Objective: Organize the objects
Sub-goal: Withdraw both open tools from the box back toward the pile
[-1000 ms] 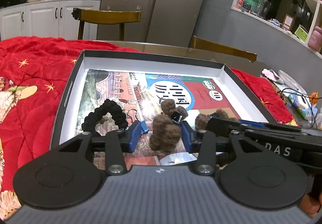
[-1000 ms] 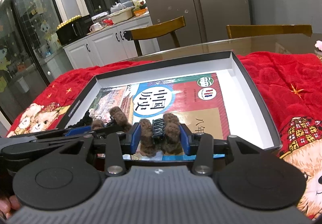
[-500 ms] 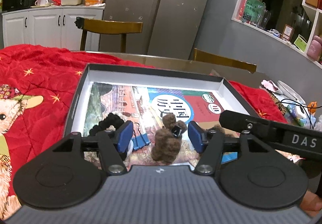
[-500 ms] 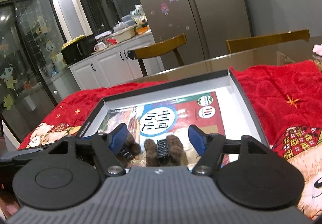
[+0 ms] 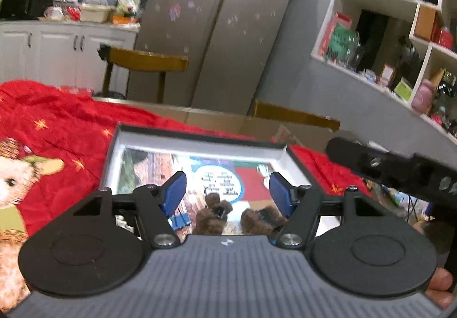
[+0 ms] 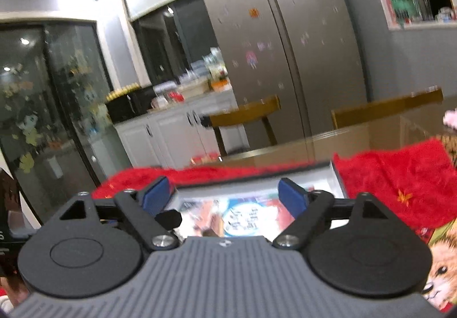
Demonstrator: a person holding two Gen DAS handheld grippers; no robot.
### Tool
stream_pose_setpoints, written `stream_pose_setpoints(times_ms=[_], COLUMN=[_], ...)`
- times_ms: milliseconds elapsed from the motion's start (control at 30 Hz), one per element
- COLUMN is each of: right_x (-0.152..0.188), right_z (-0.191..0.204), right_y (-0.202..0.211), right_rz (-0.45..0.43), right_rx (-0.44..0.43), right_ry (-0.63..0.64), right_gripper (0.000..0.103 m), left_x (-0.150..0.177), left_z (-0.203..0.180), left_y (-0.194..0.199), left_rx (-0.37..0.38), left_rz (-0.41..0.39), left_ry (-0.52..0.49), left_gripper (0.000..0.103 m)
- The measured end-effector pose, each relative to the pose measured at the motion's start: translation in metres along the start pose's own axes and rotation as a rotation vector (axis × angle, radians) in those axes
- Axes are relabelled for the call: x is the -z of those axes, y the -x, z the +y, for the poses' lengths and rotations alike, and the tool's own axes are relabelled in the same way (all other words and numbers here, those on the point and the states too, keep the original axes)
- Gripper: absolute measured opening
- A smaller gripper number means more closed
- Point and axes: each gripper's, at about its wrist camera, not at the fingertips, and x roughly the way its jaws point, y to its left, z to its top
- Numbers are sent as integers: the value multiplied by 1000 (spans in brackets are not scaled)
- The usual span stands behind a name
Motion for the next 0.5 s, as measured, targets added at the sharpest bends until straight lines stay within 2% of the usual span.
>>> stream_pose_setpoints(times_ms=[167, 367, 500], right_x=[1, 10, 15], right_z=[15, 26, 27], right_y=[30, 53, 66], right_rz=[-54, -76, -86], right_rx=[-31, -39, -31], right_ry=[34, 39, 21], right_gripper=[97, 101, 101], left_x=[-6, 3, 16], left_z=[-14, -29, -29], left_y=[55, 135, 174], left_rx=[-17, -61, -63], left_rz=[-76, -225, -255], left_ry=[-48, -117, -122], left_gripper=[73, 77, 78])
